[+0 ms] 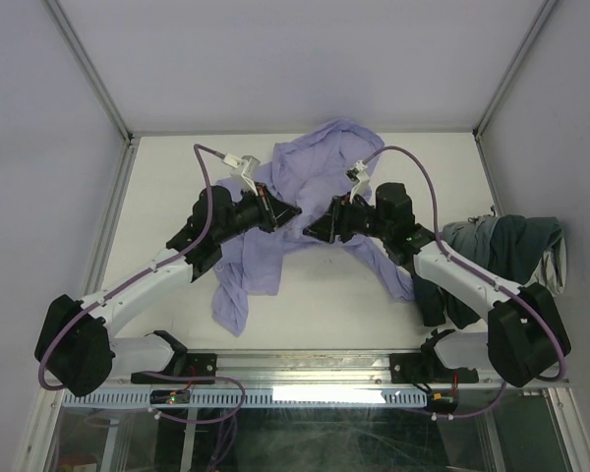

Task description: Zip up the jacket

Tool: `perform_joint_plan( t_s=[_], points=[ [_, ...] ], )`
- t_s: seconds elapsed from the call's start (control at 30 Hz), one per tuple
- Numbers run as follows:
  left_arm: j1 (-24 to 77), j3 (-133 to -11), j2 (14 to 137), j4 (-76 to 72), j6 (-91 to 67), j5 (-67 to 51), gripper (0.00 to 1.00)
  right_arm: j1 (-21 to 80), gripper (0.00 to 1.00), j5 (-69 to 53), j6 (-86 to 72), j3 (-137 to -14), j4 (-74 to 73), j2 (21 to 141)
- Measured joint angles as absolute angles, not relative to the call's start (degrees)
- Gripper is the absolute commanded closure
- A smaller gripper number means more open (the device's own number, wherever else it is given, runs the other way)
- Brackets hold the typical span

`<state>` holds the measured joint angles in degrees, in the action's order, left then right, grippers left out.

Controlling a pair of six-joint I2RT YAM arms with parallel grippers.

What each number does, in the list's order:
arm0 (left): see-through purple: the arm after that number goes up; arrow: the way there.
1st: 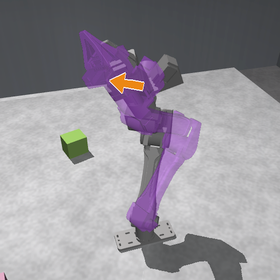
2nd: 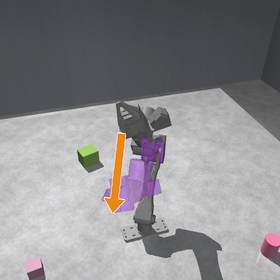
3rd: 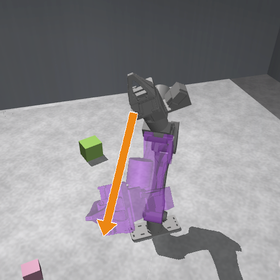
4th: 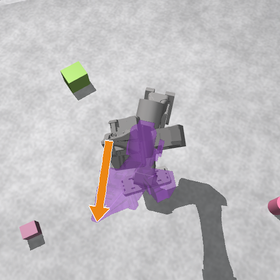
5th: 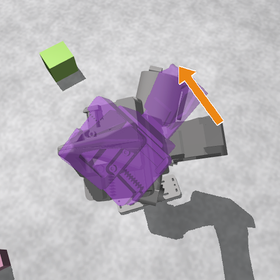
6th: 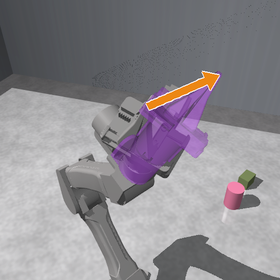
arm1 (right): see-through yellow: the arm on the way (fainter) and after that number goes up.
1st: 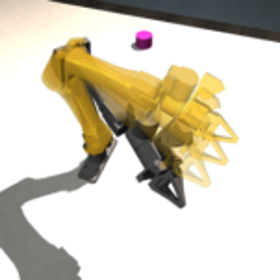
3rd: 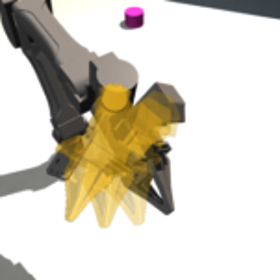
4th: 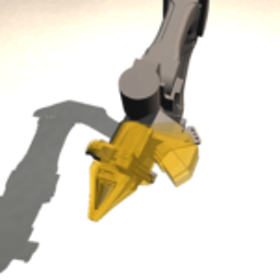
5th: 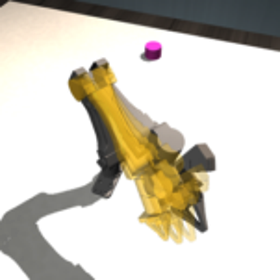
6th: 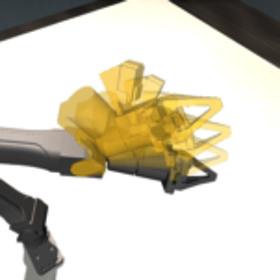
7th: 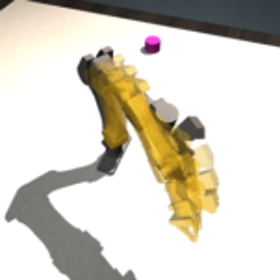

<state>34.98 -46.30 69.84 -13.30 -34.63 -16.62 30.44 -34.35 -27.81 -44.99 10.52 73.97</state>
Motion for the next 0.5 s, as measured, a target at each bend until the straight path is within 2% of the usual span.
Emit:
perform_joint_plan(
  t_s=[0.03,0.1,0.27,0.5],
  points=[
    [35.22,-46.26,69.97,-13.3,-34.44,-16.38,1.0,30.57,0.36,-34.52,-27.77,-44.62,11.22,73.84],
    [35.75,-46.15,70.26,-13.34,-34.24,-15.97,1.0,30.83,0.35,-35.22,-27.64,-43.9,13.15,73.78],
    [36.82,-45.95,70.5,-13.5,-34.24,-15.27,1.0,31.83,0.36,-37.63,-26.87,-43.46,16.36,73.78],
    [36.82,-45.95,70.5,-13.63,-34.26,-15.27,1.0,32.47,0.52,-38.76,-26.13,-43.44,19.25,74.72]
  ],
)
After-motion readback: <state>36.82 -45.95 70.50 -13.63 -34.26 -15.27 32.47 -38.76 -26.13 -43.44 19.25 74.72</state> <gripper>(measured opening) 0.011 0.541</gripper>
